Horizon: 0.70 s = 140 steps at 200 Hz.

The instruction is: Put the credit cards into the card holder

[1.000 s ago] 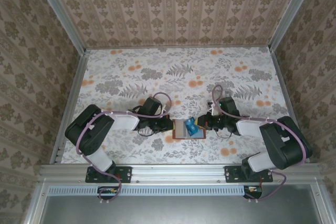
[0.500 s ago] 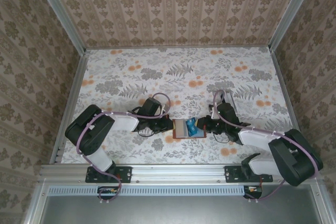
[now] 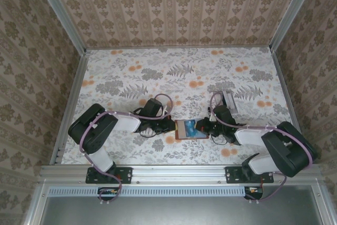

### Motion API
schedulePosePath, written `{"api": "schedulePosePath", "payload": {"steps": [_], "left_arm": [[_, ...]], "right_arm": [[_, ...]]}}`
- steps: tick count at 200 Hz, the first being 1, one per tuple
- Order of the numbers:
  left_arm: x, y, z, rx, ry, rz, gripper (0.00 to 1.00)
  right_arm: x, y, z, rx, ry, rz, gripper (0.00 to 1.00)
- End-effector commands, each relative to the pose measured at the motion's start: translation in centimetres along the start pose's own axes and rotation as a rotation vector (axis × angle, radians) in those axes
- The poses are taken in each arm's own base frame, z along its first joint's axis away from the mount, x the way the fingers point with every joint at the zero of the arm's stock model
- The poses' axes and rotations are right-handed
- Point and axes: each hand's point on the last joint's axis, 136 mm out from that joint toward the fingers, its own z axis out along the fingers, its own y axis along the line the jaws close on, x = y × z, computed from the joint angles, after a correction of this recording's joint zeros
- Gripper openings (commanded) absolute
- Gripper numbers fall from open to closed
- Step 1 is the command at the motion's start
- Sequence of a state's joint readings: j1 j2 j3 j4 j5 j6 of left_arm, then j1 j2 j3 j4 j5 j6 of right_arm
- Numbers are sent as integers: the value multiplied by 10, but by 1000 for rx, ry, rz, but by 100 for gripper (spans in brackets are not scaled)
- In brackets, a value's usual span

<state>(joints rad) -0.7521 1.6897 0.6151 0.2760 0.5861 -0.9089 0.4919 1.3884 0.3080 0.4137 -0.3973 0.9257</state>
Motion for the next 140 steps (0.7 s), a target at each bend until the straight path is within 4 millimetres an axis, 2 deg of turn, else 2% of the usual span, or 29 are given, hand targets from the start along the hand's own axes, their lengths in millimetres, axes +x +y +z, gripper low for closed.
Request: {"api": "schedulePosePath", "payload": {"steps": [1,32,88,122,140], "left_arm": [[10,17,3,-51,29,-40,0],[12,18,0,-58,27,-44,0],[9,17,2,-50,7,-51,0],[9,16,2,-46,11,-58,0],[8,18,0,-56,4,-56,0]], "right_arm": [[6,-2,5,2,20,17,0],[12,-8,3,32,19,6,0],[23,12,15,56,29,-23,0],[24,9,25,98,-10,16,0],[27,10,27,105,-24,20,5]]}}
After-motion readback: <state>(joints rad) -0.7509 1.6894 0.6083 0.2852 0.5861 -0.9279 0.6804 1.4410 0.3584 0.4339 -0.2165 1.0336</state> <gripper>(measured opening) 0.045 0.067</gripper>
